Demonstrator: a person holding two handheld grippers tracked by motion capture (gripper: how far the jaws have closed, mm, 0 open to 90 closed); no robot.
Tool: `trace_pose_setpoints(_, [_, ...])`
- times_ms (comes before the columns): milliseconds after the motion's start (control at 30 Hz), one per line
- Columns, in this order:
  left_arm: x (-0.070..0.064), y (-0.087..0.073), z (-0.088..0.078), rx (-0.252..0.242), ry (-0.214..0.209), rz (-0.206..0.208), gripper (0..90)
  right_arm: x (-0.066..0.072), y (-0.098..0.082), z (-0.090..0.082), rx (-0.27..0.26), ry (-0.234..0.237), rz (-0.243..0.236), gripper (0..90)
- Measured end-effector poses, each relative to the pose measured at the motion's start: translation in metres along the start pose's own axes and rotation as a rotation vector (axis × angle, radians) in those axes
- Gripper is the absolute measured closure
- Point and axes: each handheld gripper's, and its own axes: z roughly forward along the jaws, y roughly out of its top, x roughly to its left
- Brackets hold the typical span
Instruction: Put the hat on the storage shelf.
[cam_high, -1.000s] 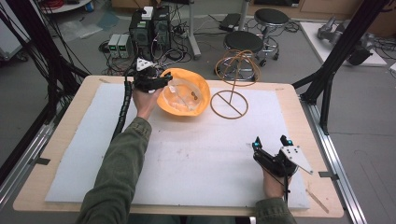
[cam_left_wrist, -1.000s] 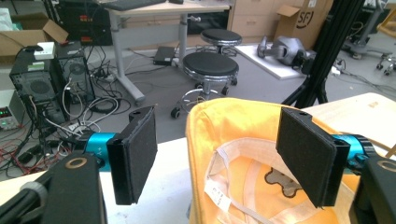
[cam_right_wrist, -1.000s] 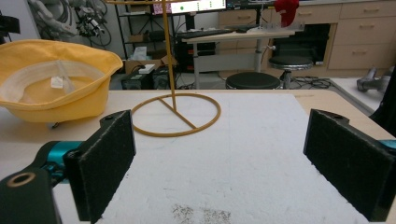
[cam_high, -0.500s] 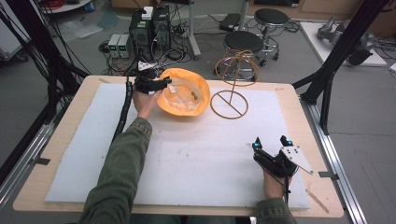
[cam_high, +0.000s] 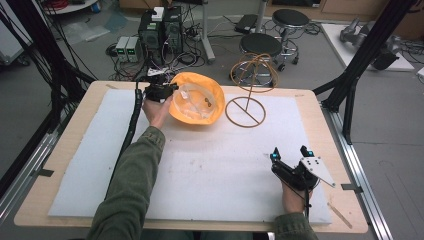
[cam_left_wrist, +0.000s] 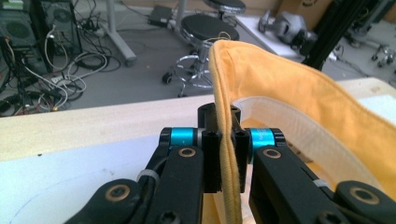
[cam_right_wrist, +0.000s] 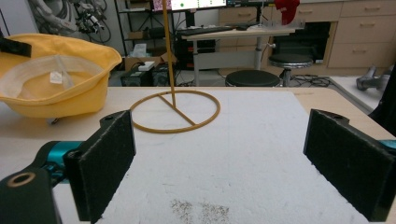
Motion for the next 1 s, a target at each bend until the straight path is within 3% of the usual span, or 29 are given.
trace_pose_setpoints(133, [-0.001, 0.003, -0.003, -0.016, -0.007, -0.011, 87.6, 0.000, 0.000, -0.001, 0.001, -0.002, -0.004, 7.9])
trace_pose_setpoints(600, [-0.002, 0.012, -0.014, -0.062, -0.015, 0.016, 87.6, -0.002, 0.000, -0.001, -0.002, -0.007, 0.000, 7.9])
trace_pose_setpoints(1000, [-0.014, 0.028, -0.033, -0.130, -0.016, 0.036, 87.6, -0.002, 0.001, -0.003, -0.003, -0.009, 0.019, 8.0])
